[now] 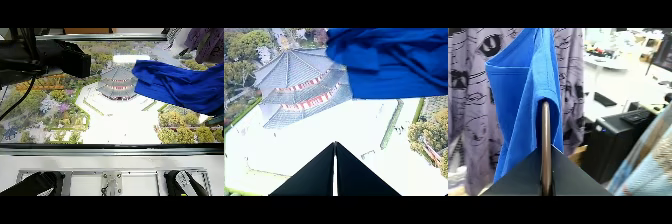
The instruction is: Fold the clothes and pants, and hang the long-sleeved shirts on hangers.
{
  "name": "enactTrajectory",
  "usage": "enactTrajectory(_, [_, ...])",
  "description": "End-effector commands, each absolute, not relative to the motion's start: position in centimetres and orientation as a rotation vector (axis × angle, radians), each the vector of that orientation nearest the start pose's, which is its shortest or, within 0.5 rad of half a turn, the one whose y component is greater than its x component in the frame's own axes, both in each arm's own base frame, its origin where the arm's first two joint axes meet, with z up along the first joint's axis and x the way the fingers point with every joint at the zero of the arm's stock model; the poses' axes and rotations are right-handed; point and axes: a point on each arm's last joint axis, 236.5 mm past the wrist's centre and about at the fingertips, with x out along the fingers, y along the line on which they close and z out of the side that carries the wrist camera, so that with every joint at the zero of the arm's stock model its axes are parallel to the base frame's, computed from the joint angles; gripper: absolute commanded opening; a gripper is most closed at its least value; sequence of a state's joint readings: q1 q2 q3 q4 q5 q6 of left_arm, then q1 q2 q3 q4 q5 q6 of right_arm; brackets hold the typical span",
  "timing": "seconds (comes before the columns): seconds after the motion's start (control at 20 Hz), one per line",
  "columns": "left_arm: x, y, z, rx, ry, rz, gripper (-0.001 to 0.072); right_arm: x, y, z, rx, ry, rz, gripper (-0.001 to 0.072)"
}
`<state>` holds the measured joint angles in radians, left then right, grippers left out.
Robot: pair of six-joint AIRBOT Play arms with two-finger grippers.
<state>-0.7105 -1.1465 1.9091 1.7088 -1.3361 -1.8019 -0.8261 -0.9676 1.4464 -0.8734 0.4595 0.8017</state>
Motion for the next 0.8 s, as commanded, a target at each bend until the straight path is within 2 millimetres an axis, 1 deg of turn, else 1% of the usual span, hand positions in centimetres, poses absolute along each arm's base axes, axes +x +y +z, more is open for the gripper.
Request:
enactTrajectory(0.0, [32.1, -23.4, 34.1, 0.055, 0.598, -0.500, 0.0011, 33.5, -27.3, 42.4, -0.188, -0.065, -0.563, 0.0011])
enactTrajectory(0.15, [32.0, -23.4, 34.0, 0.055, 0.602, -0.499, 0.0011, 33.6, -27.5, 42.4, -0.186, -0.069, -0.568, 0.0008])
enactTrajectory(0.2, [32.1, -23.4, 34.0, 0.055, 0.601, -0.499, 0.0011, 33.4, -27.9, 42.7, -0.150, -0.095, -0.580, 0.0008])
enactTrajectory(0.25, [32.1, -23.4, 34.0, 0.055, 0.599, -0.499, 0.0011, 33.2, -28.3, 43.1, -0.104, -0.128, -0.598, 0.0007])
enactTrajectory(0.4, [32.1, -23.4, 34.0, 0.055, 0.599, -0.498, 0.0011, 33.2, -29.7, 44.4, -0.087, -0.124, -0.636, 0.0006])
enactTrajectory(0.6, [32.1, -23.4, 34.1, 0.055, 0.598, -0.499, 0.0011, 33.0, -32.4, 46.6, -0.025, -0.115, -0.720, 0.0006])
enactTrajectory(0.7, [32.1, -23.4, 34.0, 0.055, 0.598, -0.499, 0.0011, 32.7, -33.1, 47.6, -0.011, -0.112, -0.750, 0.0007])
enactTrajectory(0.75, [32.1, -23.4, 34.0, 0.055, 0.598, -0.499, 0.0011, 32.2, -33.4, 48.2, -0.020, -0.116, -0.772, 0.0006])
